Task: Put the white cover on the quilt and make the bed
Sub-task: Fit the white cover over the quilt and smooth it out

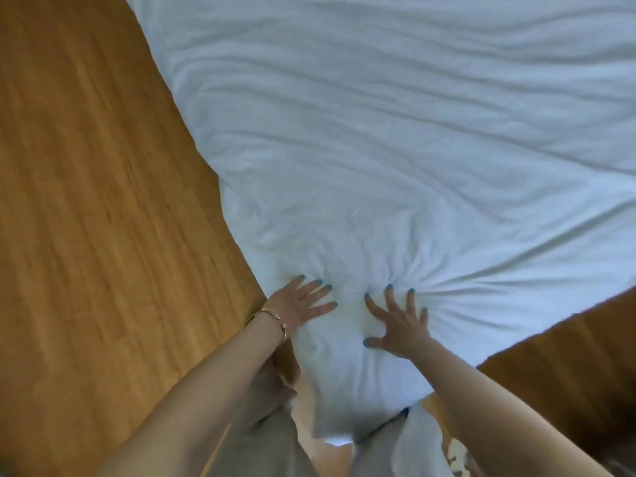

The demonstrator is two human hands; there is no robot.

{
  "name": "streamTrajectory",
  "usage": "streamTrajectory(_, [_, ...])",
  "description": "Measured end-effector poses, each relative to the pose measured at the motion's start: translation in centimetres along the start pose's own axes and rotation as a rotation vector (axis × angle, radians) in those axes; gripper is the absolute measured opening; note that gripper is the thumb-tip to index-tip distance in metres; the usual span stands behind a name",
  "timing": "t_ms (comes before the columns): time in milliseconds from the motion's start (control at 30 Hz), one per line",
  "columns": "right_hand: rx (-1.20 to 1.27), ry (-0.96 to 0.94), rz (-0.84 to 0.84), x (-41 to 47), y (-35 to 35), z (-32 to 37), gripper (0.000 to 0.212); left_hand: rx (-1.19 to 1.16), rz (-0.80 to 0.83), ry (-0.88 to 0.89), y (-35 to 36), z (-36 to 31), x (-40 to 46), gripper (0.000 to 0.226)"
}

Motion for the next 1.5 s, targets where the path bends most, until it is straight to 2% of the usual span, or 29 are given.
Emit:
streamTrajectory(33, [0.013, 0.059, -0.030, 0.0, 0.2, 0.3, 0.095, 0.052, -0.062, 0.060, 0.1, 0.5, 0.2, 0.078])
streamTrajectory(100, [0.036, 0.208, -0.184, -0.7, 0.2, 1.5, 0.091, 0.116, -0.387, 0.193, -0.7, 1.4, 0.4, 0.064])
streamTrajectory(133, [0.051, 0.278, -0.272, -1.3, 0.3, 2.6, 0.088, 0.108, -0.456, 0.262, -1.0, 1.5, -0.2, 0.055])
streamTrajectory(233, [0.328, 0.479, -0.477, -4.1, 2.6, 6.5, 0.077, 0.177, -0.447, 0.391, 0.8, 1.4, -1.5, 0.024])
streamTrajectory(300, [0.519, 0.541, -0.654, -6.6, 4.8, 9.3, 0.059, 0.216, -0.502, 0.457, 0.3, 0.8, -2.4, 0.028])
streamTrajectory(367, [0.587, 0.562, -0.805, -8.8, 7.5, 11.3, 0.040, 0.194, -0.523, 0.512, 0.0, 0.1, -3.1, 0.029])
streamTrajectory(433, [0.627, 0.561, -0.792, -9.8, 10.9, 13.1, 0.049, 0.190, -0.508, 0.551, 0.9, -1.0, -3.4, 0.034])
streamTrajectory(500, [0.638, 0.583, -0.704, -9.7, 13.6, 14.3, 0.062, 0.111, -0.518, 0.531, 1.5, -1.5, -3.2, 0.042])
streamTrajectory(567, [0.543, 0.597, -0.726, -9.2, 14.0, 14.2, 0.058, 0.037, -0.554, 0.463, 1.2, -1.2, -2.7, 0.045])
streamTrajectory(633, [0.435, 0.598, -0.797, -8.8, 13.4, 13.6, 0.049, -0.002, -0.641, 0.412, 0.9, -0.7, -2.4, 0.044])
streamTrajectory(733, [0.398, 0.577, -0.950, -9.8, 13.2, 12.9, 0.047, -0.159, -0.758, 0.383, 0.6, 0.3, -3.2, 0.047])
streamTrajectory(833, [0.444, 0.561, -1.108, -11.9, 14.3, 13.3, 0.040, -0.270, -0.785, 0.364, 1.1, 0.5, -5.0, 0.046])
streamTrajectory(967, [0.521, 0.651, -1.225, -14.3, 15.2, 12.9, 0.020, -0.298, -0.885, 0.326, 0.0, 0.2, -7.8, 0.040])
streamTrajectory(1133, [0.377, 0.570, -1.424, -17.8, 13.6, 13.7, 0.030, -0.273, -0.968, 0.386, -1.2, -0.8, -9.8, 0.042])
streamTrajectory(1167, [0.394, 0.578, -1.421, -18.1, 13.2, 13.6, 0.029, -0.292, -0.973, 0.365, -1.5, -0.9, -9.9, 0.043])
streamTrajectory(1267, [0.520, 0.634, -1.309, -17.9, 11.9, 12.8, 0.053, -0.303, -0.940, 0.236, -2.7, -1.0, -9.9, 0.035])
streamTrajectory(1367, [0.578, 0.674, -1.115, -17.0, 11.0, 12.4, 0.041, -0.266, -0.762, 0.163, -2.9, -1.3, -8.5, 0.007])
streamTrajectory(1433, [0.724, 0.611, -0.959, -15.9, 11.7, 12.5, 0.031, -0.189, -0.668, 0.167, -2.3, -1.7, -7.8, 0.011])
streamTrajectory(1500, [0.810, 0.548, -0.855, -15.1, 12.9, 12.7, 0.025, -0.213, -0.559, 0.217, -1.2, -2.1, -7.1, 0.014])
Point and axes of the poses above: each hand's wrist, its own x-axis towards the middle knuckle, its own y-axis out of the palm, z = x × y, the point moved 7 cm from there along x, towards the middle knuckle, and after that the axes turned 1 degree about x, right-handed, at the moved point
